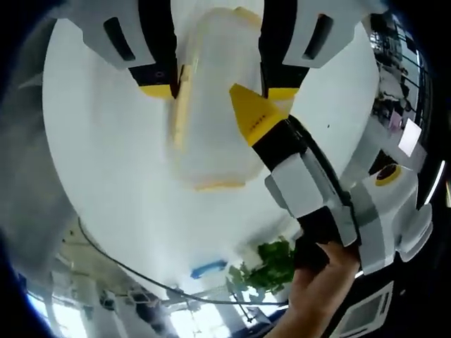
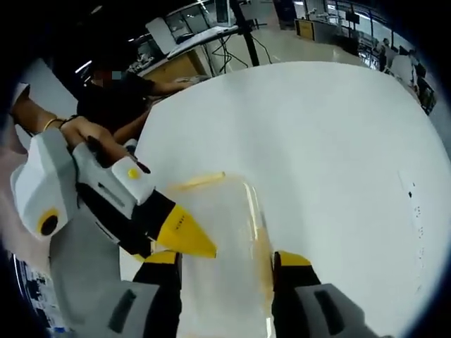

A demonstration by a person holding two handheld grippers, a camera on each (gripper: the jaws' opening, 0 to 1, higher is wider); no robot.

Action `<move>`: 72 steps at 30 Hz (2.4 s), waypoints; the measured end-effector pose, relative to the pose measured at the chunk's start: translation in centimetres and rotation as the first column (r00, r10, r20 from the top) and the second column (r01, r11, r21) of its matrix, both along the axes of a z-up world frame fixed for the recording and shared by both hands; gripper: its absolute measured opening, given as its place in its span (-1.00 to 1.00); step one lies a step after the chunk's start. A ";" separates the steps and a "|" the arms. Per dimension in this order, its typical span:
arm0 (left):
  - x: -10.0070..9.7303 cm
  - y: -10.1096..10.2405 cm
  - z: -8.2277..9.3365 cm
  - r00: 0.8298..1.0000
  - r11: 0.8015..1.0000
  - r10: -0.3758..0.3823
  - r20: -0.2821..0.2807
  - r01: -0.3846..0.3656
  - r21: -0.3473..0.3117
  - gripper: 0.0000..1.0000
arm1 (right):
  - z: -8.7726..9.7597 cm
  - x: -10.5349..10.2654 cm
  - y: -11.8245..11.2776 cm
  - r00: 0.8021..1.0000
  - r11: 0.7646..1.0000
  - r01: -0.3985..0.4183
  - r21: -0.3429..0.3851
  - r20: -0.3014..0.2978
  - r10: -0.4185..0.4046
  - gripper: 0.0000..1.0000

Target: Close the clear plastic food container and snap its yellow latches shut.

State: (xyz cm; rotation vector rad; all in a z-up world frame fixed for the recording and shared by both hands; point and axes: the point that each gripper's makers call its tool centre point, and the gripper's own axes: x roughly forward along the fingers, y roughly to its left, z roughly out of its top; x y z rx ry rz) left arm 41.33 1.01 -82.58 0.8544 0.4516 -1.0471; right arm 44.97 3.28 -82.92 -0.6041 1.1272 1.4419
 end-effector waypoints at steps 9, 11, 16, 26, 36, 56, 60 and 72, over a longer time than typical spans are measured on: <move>-0.1 -0.1 0.0 1.000 1.000 0.004 -0.005 -0.004 0.015 -0.14 | 0.6 0.0 -0.1 0.994 0.999 0.025 0.040 0.109 -0.029 -0.02; 0.0 -0.1 0.0 1.000 1.000 0.006 -0.006 -0.006 0.017 -0.14 | 0.7 0.1 -0.2 0.990 0.997 0.047 0.061 0.130 -0.054 -0.02; -0.1 -0.1 0.0 1.000 1.000 0.006 -0.006 -0.006 0.015 -0.14 | 0.9 0.0 -0.4 0.977 0.991 0.080 0.103 0.187 -0.098 -0.03; -0.2 0.1 0.0 0.998 0.992 -0.052 0.033 0.048 0.118 -0.11 | 1.5 -0.2 -0.4 0.941 0.974 0.130 0.185 0.286 -0.180 -0.07; -0.2 1.0 0.1 0.998 0.990 -0.067 0.007 0.066 0.123 -0.04 | 1.9 0.0 0.1 0.912 0.964 0.135 0.227 0.352 -0.211 -0.01; -2.0 3.6 0.7 0.989 0.993 0.098 -0.114 -0.105 -0.051 0.09 | 3.2 -1.4 -1.3 0.855 0.883 0.338 0.325 0.287 -0.432 0.08; -2.4 3.7 0.5 0.992 0.995 0.089 -0.085 -0.092 -0.035 0.12 | 3.1 -2.3 -1.4 0.855 0.880 0.347 0.324 0.277 -0.439 0.08; -2.4 4.2 2.2 0.982 0.974 0.160 -0.095 -0.173 -0.149 0.22 | 3.6 -4.1 -2.5 0.812 0.824 0.427 0.372 0.244 -0.530 0.07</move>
